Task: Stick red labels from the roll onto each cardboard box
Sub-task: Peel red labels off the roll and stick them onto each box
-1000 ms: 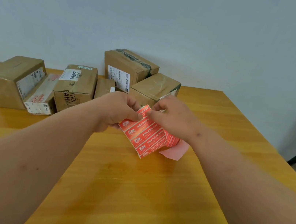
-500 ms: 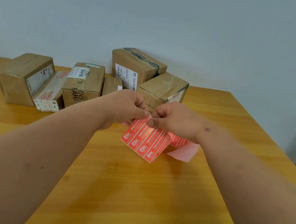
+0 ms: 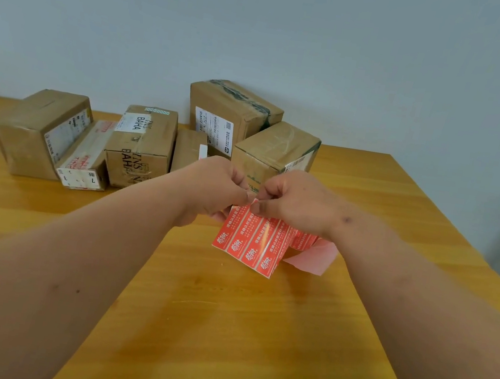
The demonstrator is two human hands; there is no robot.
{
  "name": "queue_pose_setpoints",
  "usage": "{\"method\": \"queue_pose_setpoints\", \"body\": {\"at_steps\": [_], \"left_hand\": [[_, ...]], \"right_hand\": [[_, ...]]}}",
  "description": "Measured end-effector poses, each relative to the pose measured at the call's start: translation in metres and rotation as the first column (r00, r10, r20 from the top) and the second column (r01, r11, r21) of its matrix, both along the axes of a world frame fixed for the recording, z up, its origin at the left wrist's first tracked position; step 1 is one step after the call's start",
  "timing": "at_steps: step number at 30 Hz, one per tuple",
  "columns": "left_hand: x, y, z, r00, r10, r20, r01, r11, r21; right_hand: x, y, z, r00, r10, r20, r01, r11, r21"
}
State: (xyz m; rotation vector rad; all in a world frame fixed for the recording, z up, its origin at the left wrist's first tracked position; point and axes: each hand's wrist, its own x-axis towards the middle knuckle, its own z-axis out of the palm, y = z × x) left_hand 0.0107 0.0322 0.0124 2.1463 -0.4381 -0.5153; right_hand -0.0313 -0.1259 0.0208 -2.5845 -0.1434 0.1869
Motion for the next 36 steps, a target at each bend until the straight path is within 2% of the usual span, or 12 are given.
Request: {"method": "queue_pose_setpoints", "body": {"at_steps": [5,23,30,36], "left_hand": [[0.001,-0.002,-0.005,0.996,0.019,-0.089,-0.022,0.999,-0.040],[-0.004,-0.005,-0.005,0.992,0.047,-0.113,-0.053,0.997,-0.048],[-0.002,0.000,-0.002,0.997,0.019,-0.079,-0.026,0.996,-0.085],[-0.002,0.006,0.003,0.991,-0.065,-0.119,0.054,0.994,-0.096]], "right_hand": [[-0.001,-0.001,-0.001,1.000,-0.005,0.012,0.005,1.000,-0.025],[-0.002,-0.001,-0.007,0.998,0.020,0.057,-0.017,0.999,-0.046],[-0.005,-0.005,-0.004,0.999,-0.044,-0.028,0.046,0.993,0.104],[-0.003,-0.005,-0.003,0.998,-0.045,-0.034,0.048,0.995,0.086]]}}
